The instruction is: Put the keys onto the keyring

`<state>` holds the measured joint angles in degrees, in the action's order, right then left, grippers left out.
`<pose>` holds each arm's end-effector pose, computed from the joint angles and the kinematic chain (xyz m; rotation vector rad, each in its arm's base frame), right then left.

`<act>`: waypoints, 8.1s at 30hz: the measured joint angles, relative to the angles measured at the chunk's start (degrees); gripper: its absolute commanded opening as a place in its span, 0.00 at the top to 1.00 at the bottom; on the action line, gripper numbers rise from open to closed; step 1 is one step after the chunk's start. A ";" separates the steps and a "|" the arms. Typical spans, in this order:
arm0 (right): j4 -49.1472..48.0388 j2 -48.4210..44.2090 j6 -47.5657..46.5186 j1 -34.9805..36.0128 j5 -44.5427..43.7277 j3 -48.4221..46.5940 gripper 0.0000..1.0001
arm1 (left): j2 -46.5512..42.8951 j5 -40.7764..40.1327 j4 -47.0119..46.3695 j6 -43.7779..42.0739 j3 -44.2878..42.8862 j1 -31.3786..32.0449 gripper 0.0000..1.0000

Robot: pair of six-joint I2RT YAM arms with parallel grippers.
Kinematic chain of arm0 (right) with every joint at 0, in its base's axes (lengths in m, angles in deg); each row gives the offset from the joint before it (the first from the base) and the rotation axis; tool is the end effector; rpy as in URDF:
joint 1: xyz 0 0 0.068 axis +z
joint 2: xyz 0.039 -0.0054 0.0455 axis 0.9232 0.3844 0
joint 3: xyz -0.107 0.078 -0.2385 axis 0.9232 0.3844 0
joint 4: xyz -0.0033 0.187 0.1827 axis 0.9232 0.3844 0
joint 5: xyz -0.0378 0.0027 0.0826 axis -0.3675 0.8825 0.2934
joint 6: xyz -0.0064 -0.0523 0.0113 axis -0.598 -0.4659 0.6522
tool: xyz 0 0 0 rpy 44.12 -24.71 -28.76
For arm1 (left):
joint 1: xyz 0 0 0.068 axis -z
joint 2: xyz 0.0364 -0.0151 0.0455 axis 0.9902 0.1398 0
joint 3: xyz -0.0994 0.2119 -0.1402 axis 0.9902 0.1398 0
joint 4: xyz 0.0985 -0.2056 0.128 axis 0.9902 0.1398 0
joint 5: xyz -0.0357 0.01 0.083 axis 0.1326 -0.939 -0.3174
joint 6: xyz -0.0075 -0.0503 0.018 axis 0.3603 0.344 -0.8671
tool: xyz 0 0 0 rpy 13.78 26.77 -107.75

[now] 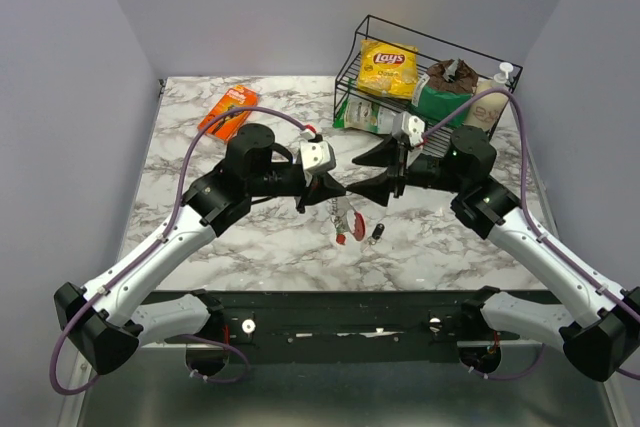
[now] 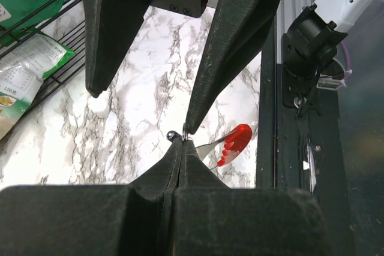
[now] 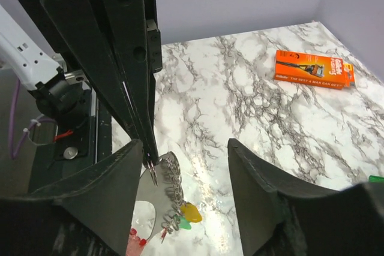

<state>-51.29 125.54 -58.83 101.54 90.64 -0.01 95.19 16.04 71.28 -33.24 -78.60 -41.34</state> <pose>0.1857 0.1557 0.3773 -1.0780 1.2961 1.0224 0.1692 -0.1754 0.3810 1.2205 1.4769 -1.0320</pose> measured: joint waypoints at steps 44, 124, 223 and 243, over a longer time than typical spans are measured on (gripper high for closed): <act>10.93 5.29 -3.39 0.02 12.48 -3.69 0.99 | 0.09 -0.44 7.41 -2.27 -2.95 0.00 0.43; -6.80 -2.10 9.29 -0.09 -4.22 5.92 0.14 | -13.25 -25.62 -34.12 2.73 28.00 1.44 1.00; 14.01 6.29 6.82 0.11 -16.61 9.31 0.99 | -2.40 -14.69 -44.44 3.52 40.19 2.86 1.00; 8.72 6.40 6.78 0.17 -7.04 10.21 0.99 | 1.46 -17.49 -46.84 7.48 38.12 3.02 1.00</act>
<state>-42.57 131.94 -52.06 101.72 83.60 10.20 96.65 -1.44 24.44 -25.76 -40.48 -38.32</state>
